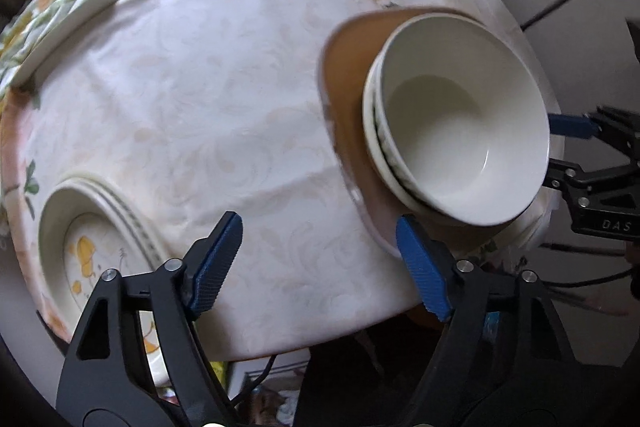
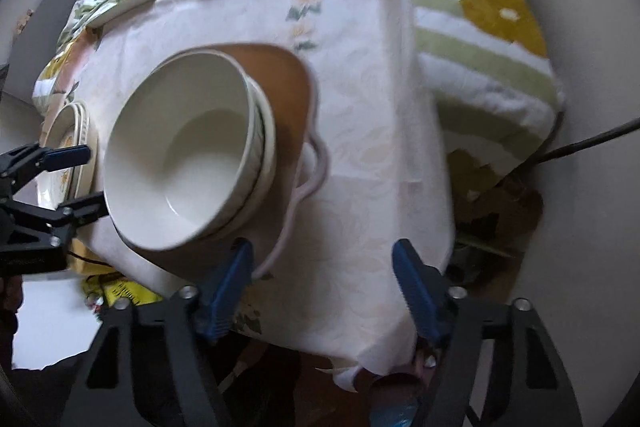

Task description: Organize plates and bowls

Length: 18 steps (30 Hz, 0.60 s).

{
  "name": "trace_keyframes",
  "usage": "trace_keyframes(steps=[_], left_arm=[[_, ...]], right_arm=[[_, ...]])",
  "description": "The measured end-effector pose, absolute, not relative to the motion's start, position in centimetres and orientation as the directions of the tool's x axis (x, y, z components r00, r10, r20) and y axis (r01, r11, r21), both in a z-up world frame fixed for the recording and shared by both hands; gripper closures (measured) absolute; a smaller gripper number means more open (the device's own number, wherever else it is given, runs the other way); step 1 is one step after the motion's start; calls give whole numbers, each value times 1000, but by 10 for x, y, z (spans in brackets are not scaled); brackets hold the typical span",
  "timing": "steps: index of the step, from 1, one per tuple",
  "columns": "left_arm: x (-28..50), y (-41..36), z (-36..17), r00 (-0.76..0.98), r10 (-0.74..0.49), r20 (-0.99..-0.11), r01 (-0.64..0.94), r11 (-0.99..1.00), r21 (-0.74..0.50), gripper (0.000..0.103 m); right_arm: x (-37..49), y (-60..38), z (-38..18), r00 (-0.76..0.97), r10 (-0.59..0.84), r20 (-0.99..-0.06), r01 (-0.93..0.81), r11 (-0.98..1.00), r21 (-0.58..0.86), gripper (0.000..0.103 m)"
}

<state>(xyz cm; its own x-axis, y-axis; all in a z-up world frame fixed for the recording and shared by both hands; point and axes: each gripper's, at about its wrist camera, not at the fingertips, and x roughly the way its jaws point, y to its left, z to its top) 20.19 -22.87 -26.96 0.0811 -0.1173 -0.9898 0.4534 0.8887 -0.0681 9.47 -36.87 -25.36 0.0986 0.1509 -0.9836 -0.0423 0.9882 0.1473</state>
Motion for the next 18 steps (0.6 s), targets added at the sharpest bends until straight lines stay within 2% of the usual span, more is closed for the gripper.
trace_keyframes(steps=[4,8,10,15,18], left_arm=[[203,-238,-282,42,-134,-990,471,876,-98,47],[205,-244,-293,34,-148,-988,474,873,-115,57],[206,-246,-298,32,-151,-988,476,872,-118,61],[202,-259,-306,51,-154,-987,520,847,-105,75],[197,-269,-306,74,-165,-983,549,830,-98,82]], right_arm=[[104,-360,-268,56,176,-983,-81,982,171,54],[108,-351,-276,50,204,-978,-127,972,196,71],[107,-349,-279,58,197,-979,-134,973,188,73],[104,-342,-289,92,217,-972,-146,968,202,85],[103,-342,-289,118,218,-969,-150,968,199,86]])
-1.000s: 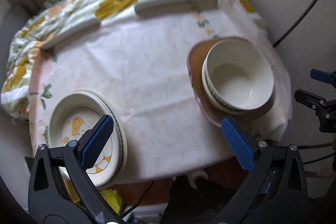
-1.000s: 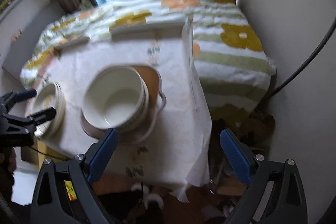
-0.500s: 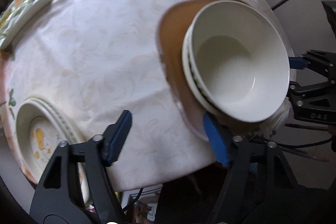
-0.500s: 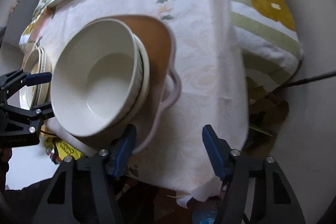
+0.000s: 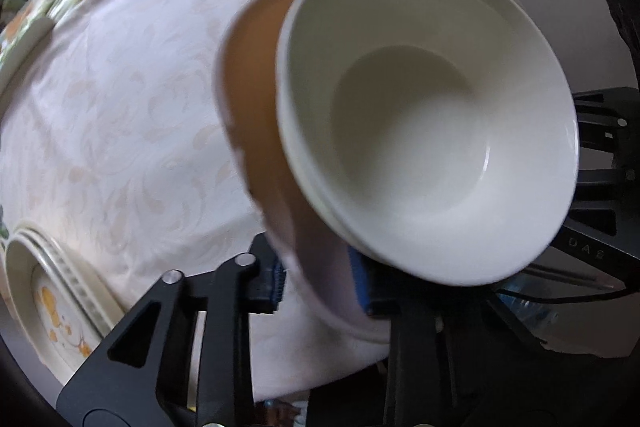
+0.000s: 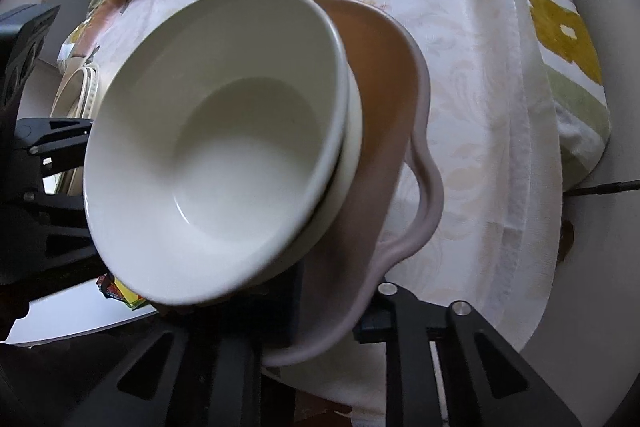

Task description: Organize plates and bowls

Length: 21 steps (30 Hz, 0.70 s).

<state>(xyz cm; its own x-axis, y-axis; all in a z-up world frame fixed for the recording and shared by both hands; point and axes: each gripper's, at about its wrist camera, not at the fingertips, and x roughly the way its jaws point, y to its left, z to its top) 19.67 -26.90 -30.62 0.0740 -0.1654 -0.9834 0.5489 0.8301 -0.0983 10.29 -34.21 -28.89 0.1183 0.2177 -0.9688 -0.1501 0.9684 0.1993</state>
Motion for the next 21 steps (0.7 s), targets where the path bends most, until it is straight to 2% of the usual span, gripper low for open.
trace_keyframes(steps=[9,14,21], left_arm=[[173,-285,-299,181,-143,-973,582,813,-11,82],[157,-280,-285,202,-148,-968,561,828,-10,82],[135,-235,-225,288,-133,-948,492,870,28,82]], right_arm=[[93,-336,-284,222,169,-960,-177,976,130,86],[92,-327,-274,257,157,-954,-203,973,106,86],[88,-296,-227,307,179,-935,-283,955,90,86]])
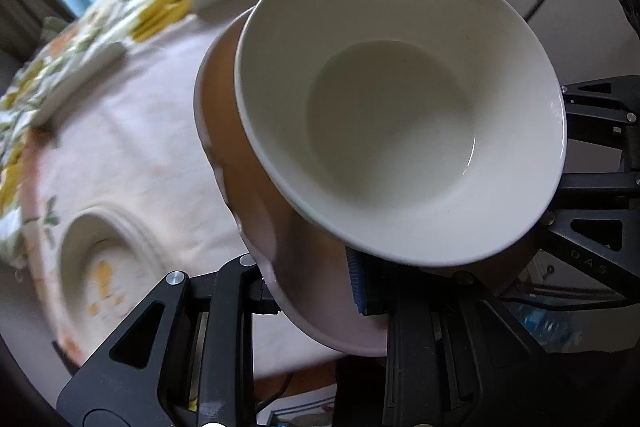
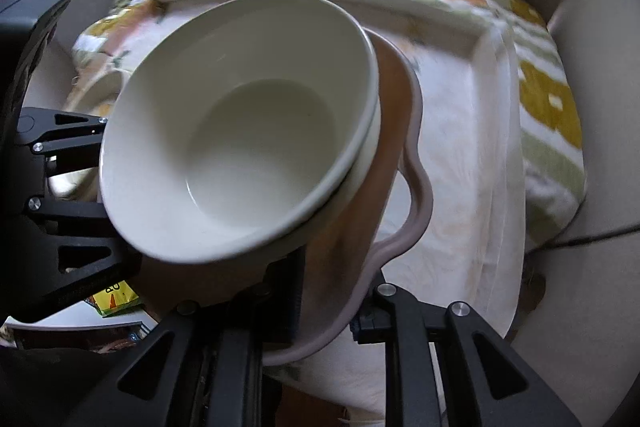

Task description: Organize plates and bowls

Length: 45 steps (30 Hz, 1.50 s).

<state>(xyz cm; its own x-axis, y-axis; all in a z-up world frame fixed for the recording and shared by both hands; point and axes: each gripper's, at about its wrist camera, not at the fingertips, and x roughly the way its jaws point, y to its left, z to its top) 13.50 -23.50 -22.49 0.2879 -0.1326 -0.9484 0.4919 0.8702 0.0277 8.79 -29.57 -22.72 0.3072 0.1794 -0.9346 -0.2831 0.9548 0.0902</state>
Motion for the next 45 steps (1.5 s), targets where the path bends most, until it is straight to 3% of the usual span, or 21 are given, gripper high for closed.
trace_keyframes(steps=[10,20,33,45], left_arm=[[118,-113,-180,351,-67,-934,380,922,77,82],[130,12,-221,289,-37,-957,354,932,71,82],[148,35,-262,262,-94,-961,375,927,11,82],[151,43,-262,282,-91,-955,263,965,-15,82]], right_arm=[[91,-192,-188,318,247,-915,-399,911,107,86],[97,-84,-224,249,280,-927,-391,905,168,86],[95,-51,-251,247,208,-946,-331,936,119,86],[98,-54,-251,249,199,-948,-206,967,149,86]])
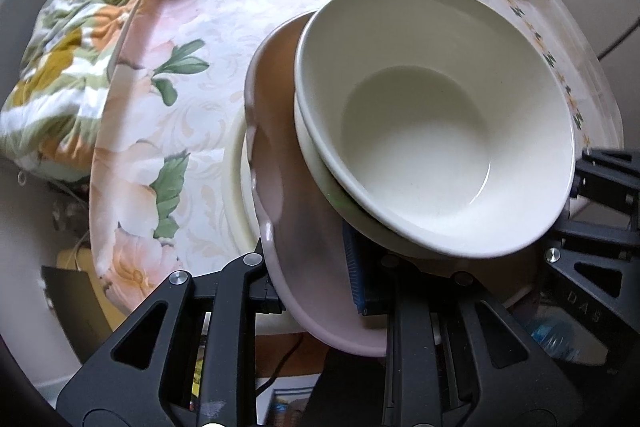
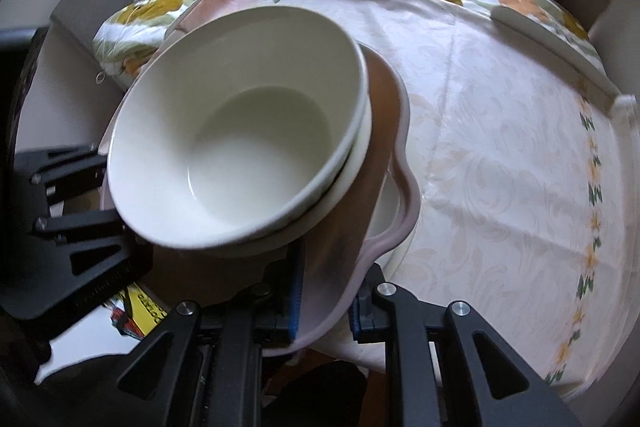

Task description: Organize plates and bowls

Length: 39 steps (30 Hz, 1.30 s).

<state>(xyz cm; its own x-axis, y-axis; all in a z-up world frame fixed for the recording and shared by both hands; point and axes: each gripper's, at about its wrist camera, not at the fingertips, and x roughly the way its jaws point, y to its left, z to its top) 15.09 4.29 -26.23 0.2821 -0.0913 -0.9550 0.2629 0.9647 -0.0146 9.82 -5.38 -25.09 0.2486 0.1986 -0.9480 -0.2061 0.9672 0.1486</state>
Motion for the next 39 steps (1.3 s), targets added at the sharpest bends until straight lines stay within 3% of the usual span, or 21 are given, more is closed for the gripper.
trace_keyframes(steps=[8,26,39], left_arm=[[155,49,-262,283,-100,-954,143,988,-61,82],[148,45,-262,200,-126,-972,176,980,-91,81],[142,43,-254,151,-152,-977,204,972,-119,79]], right_arm=[[97,-61,-250,260,220,-940,-68,975,210,86],[89,-60,-236,289,141,-947,-29,990,138,86],[78,-60,-223,292,130,-948,-4,991,135,72]])
